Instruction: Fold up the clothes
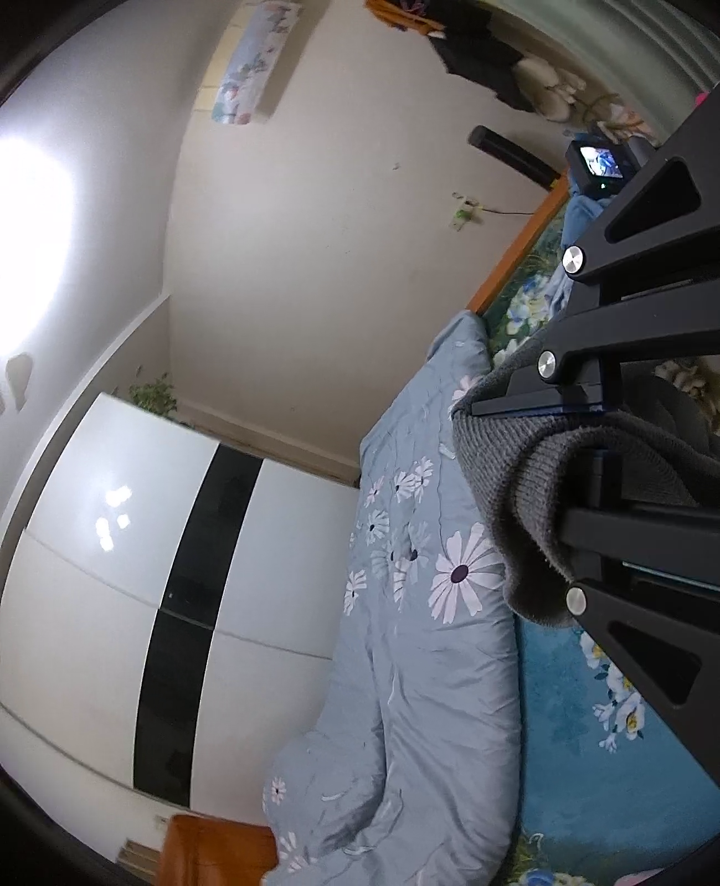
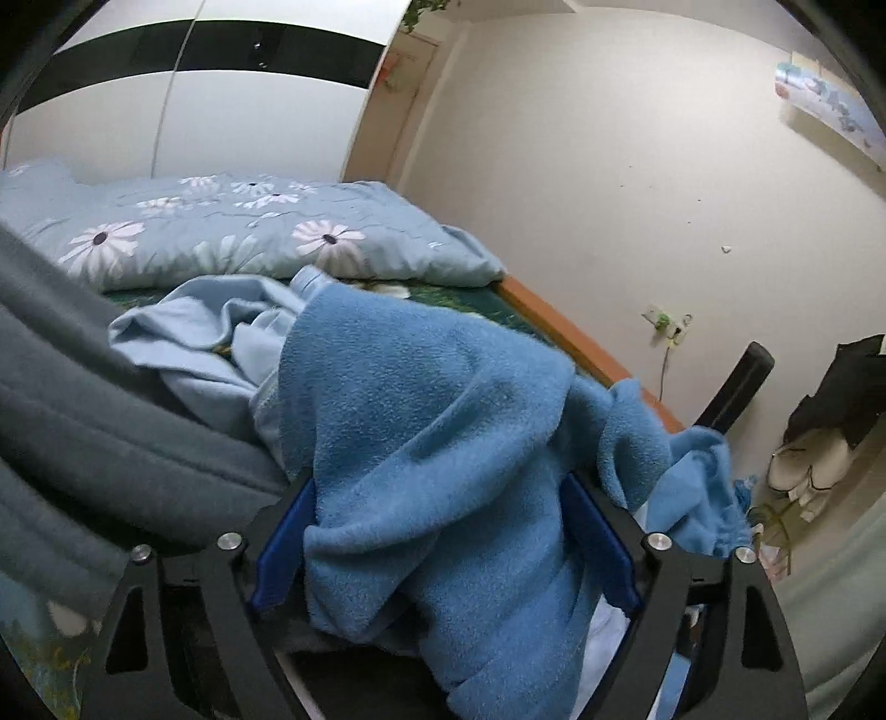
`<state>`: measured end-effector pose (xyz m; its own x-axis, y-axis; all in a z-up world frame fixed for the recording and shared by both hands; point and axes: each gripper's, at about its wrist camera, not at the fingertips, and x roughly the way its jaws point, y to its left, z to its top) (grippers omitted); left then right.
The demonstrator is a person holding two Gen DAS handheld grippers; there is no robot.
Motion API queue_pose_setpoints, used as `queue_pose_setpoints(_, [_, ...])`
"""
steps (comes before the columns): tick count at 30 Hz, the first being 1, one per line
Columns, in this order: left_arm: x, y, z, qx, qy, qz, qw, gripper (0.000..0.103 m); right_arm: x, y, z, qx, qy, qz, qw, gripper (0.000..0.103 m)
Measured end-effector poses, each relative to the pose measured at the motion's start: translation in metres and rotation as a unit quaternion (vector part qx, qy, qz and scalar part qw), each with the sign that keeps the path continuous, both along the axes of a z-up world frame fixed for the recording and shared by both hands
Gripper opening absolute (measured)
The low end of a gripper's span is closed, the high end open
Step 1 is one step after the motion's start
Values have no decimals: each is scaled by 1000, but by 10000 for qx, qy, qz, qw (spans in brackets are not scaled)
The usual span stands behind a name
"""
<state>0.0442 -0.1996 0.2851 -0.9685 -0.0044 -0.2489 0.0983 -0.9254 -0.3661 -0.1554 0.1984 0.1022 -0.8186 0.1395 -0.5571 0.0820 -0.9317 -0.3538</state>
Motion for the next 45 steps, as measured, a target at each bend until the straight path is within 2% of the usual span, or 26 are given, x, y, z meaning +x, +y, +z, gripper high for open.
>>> queue_pose_setpoints(3, [17, 0, 18, -95, 583, -3, 9983, 8, -11, 5, 18, 210, 358, -325, 9986, 85])
queue_pose_setpoints(4, [18, 0, 24, -107, 665, -39, 9977, 8, -18, 9, 26, 209, 486, -483, 9974, 85])
queue_pose_setpoints(9, [25, 1, 68, -164, 836, -183, 9962, 8, -51, 32, 58, 63, 565, -1067, 9927, 85])
queue_pose_setpoints(13, [46, -12, 91, -263, 962, -59, 9950, 8, -68, 57, 69, -182, 521, -1514, 9869, 81])
queue_pose_setpoints(17, [62, -36, 102, -228, 983, 180, 9947, 8, -68, 68, 74, -354, 591, -1502, 9863, 81])
queue_pose_setpoints(21, [72, -54, 109, -345, 883, 464, 9944, 8, -51, 77, 88, -810, 744, -1236, 9862, 81])
queue_pose_setpoints(23, [73, -53, 107, -404, 696, 454, 9957, 8, -27, 76, 100, -1119, 803, -852, 9868, 82])
queue_pose_setpoints(26, [69, -51, 102, -381, 512, 365, 9973, 8, 13, 61, 110, -1285, 763, 57, 9888, 83])
queue_pose_setpoints(28, [68, -50, 98, -322, 460, 323, 9979, 8, 42, 47, 105, -1527, 403, 951, 9829, 84])
queue_pose_setpoints(31, [69, -45, 94, -207, 387, 246, 9987, 8, 82, 14, 84, -1326, 49, 1936, 9721, 85])
queue_pose_setpoints(36, [76, -40, 96, -139, 309, 207, 9992, 8, 116, -52, 26, -658, -706, 3007, 9488, 85])
queue_pose_setpoints(38, [78, -40, 102, -125, 318, 191, 9992, 8, 117, -77, 5, -64, -653, 2961, 9529, 85])
queue_pose_setpoints(40, [85, -36, 107, -189, 342, 192, 9991, 8, 109, -90, -7, 257, -537, 2758, 9594, 85])
queue_pose_setpoints(44, [79, -35, 110, -298, 356, 153, 9988, 8, 80, -92, -12, 413, -286, 2042, 9776, 84])
queue_pose_setpoints(45, [78, -35, 110, -307, 354, 152, 9988, 8, 73, -89, -10, 379, -239, 1844, 9818, 78])
